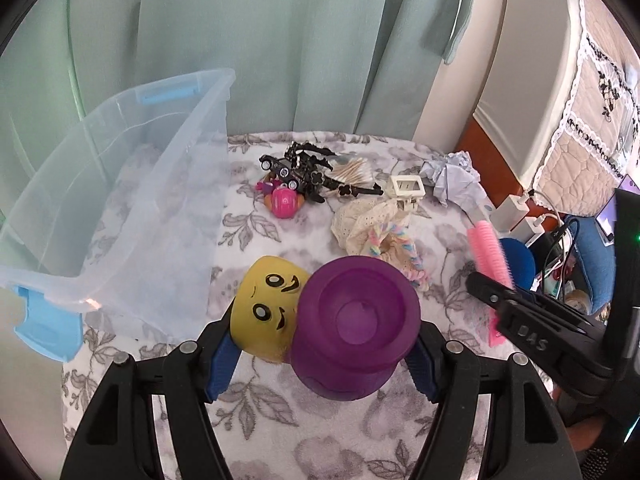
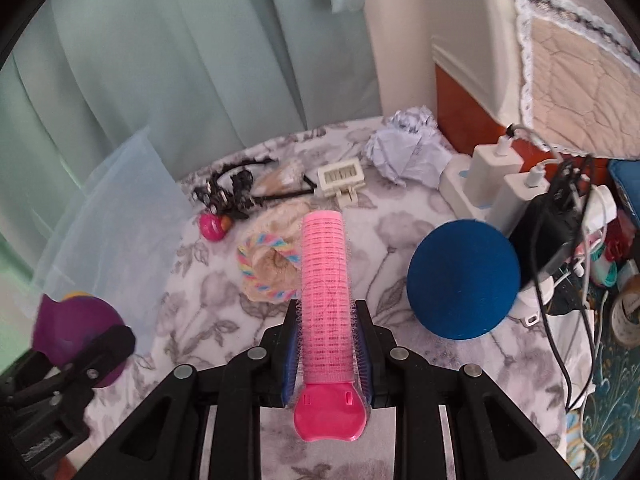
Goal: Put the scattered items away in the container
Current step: 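Carry the held toys and pink roller with both grippers over the clear box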
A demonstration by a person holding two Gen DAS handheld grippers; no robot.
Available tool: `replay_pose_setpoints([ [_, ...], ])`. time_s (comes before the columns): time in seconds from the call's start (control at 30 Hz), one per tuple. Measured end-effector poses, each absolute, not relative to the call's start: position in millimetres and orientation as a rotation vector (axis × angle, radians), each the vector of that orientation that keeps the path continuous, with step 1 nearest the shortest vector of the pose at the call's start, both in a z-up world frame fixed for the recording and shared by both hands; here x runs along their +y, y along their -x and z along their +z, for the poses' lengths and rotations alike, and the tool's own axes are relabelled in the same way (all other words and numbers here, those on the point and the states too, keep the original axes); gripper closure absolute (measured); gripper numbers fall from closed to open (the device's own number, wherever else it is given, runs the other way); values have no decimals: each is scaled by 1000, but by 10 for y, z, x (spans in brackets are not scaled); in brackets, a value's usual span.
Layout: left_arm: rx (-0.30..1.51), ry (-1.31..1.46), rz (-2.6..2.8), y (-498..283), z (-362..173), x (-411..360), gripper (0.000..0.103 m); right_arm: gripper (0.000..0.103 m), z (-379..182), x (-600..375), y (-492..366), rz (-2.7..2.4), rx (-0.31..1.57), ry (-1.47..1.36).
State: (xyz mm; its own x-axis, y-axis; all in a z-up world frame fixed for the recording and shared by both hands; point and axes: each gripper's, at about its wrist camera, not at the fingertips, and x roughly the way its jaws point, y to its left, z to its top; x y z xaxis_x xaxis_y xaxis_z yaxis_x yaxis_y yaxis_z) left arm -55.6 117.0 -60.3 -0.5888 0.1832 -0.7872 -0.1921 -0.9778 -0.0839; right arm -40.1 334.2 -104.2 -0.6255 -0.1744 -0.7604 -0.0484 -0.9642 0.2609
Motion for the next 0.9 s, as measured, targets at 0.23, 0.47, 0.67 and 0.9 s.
replay_pose_setpoints([
  [0.23, -17, 1188, 2673, 604, -272, 1177, 31, 76, -581, 3240, 361, -2780, -406, -1171],
  [0.47, -76, 1013, 2737, 658, 280, 1095, 31, 76, 20, 3138, 359, -2844, -402, -990],
  [0.67, -140, 863, 2792, 648, 826, 981, 31, 76, 661, 3024, 233, -2893, -433, -794],
  [0.9, -177, 804, 2833, 394, 1139, 765, 31, 76, 1028, 2787, -52, -2875, -464, -696],
])
